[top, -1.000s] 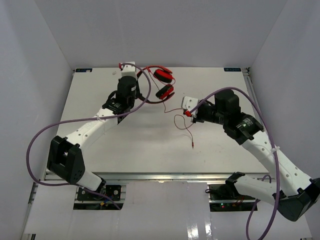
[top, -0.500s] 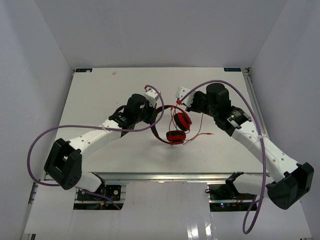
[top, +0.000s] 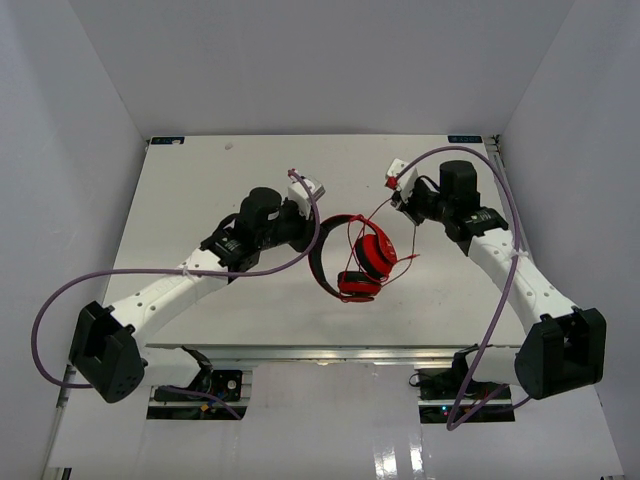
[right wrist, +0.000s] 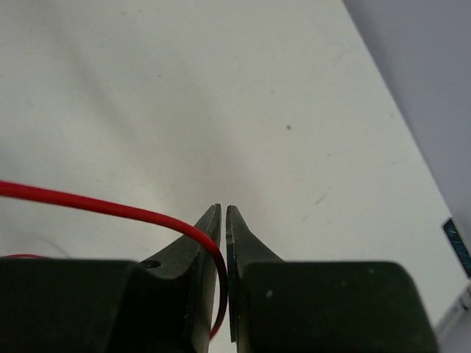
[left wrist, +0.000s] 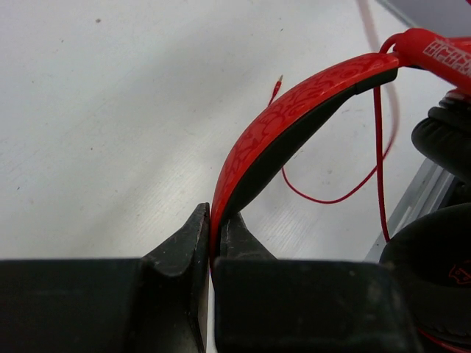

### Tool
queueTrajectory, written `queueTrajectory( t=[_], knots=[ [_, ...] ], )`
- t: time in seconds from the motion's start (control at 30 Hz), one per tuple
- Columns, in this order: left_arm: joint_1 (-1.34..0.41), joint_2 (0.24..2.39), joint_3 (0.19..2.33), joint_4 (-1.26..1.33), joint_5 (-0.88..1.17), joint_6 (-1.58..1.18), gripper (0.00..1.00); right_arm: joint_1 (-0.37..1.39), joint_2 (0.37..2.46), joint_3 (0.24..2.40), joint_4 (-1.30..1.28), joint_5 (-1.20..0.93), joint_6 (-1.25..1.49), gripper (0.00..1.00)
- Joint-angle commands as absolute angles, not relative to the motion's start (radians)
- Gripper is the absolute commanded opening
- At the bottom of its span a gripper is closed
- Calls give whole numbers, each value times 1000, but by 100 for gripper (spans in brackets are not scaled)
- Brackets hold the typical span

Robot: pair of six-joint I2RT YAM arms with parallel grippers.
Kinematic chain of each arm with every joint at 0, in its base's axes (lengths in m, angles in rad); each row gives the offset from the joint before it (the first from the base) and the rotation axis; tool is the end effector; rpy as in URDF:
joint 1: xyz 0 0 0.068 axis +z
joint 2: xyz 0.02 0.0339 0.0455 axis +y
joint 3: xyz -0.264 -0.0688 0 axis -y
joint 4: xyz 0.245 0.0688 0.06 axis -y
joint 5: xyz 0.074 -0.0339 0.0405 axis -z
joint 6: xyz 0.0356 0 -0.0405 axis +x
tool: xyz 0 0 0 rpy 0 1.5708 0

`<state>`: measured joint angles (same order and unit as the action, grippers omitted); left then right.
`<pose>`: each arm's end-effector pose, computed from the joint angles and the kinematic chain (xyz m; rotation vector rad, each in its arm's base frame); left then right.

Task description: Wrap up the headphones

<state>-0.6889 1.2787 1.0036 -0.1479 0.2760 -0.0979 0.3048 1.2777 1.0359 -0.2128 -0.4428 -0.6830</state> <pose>0.2214 -0.1949 0.3131 0.7748 1.9117 -0.7727 0.2733 0.1020 0.3192 -1.1747 1.5994 0.2038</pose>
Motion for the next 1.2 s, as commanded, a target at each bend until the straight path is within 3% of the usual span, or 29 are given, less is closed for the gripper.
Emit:
queueTrajectory(
  t=[0.0,0.17,0.43,0.83,1.03,1.17],
  knots=[
    [-693,1225,1117,-101,366,-196,0,296,1241,966,-162,-822,-593,21],
    [-695,1269,1227,-95,407,-287,0,296,1280,914,-41,-1115,-442,32],
    [-693,1340,1429,-98,395,-410,0,306,1362,887,283,-1268,-64,50],
    [-695,1325,1550,-58,-120,-549,0,373,1436,688,1006,-1293,523,51],
    [-693,1365,1627,-64,-86,-602,0,441,1558,762,1327,-1275,766,50],
    [-693,1351,1637,-82,-115,-591,0,406,1545,772,1225,-1268,665,47]
  ],
)
